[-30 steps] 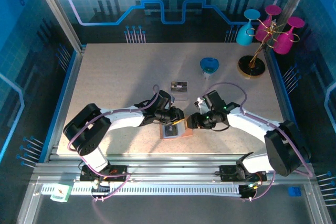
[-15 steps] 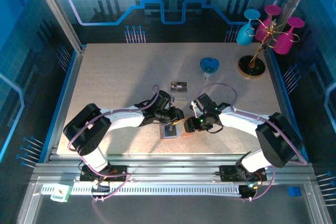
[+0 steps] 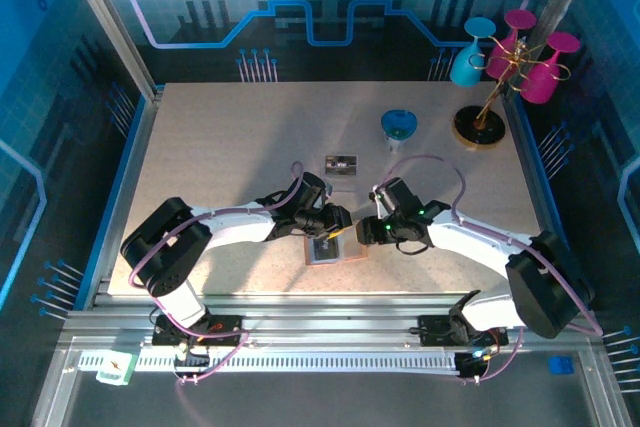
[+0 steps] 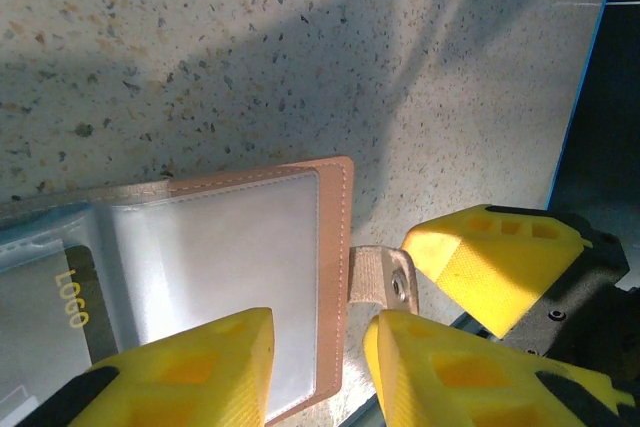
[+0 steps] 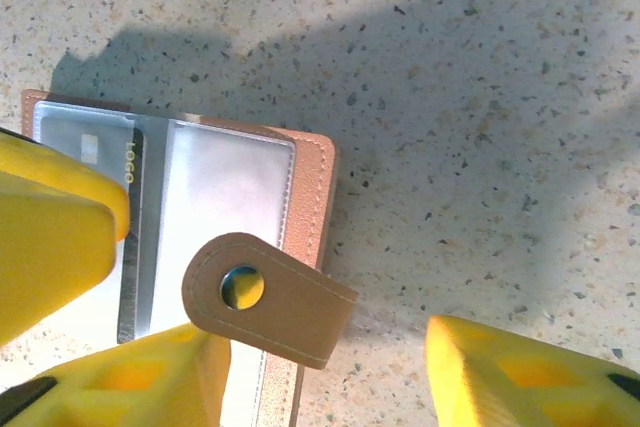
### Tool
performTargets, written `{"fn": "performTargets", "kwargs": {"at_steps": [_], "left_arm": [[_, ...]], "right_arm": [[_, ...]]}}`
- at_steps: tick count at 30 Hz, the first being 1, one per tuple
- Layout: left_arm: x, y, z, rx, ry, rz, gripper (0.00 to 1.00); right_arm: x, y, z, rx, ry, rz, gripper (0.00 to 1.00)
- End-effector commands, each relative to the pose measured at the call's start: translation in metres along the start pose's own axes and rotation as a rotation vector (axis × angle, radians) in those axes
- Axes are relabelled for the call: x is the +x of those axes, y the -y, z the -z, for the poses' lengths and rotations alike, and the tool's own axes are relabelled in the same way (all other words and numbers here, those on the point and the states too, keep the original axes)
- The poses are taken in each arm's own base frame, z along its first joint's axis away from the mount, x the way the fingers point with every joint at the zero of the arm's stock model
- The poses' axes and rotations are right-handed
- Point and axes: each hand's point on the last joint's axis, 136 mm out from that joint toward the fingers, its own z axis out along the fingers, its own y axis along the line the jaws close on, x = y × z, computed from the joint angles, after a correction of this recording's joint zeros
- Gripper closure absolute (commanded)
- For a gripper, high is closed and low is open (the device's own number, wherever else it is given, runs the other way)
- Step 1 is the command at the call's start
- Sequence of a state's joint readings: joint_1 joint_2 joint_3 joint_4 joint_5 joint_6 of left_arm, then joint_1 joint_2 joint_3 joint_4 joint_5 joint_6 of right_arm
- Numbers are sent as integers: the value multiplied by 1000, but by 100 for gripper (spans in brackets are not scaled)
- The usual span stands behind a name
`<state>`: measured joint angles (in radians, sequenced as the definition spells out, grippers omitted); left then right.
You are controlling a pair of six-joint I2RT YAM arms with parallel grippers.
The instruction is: Take the credit cards out of the card holder
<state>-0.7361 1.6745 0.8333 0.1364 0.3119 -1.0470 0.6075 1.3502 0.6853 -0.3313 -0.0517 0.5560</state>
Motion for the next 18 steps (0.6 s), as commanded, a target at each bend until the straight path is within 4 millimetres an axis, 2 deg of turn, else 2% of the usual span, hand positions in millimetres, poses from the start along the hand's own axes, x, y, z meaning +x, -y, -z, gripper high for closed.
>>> {"fn": "performTargets", "kwargs": {"at_steps": [1,9,18], "left_arm": [[4,1,-2,1,-17,-12,66],[4,1,-5,6,-22,-6,67],[5,-5,1,-9,-6,-8,68]], "right_arm": [[-1,8,1,18,11,-40,50],[-1,6,-2,-32,-4,-71,70],[3,0,-4,-83,-11,-108,100]]}}
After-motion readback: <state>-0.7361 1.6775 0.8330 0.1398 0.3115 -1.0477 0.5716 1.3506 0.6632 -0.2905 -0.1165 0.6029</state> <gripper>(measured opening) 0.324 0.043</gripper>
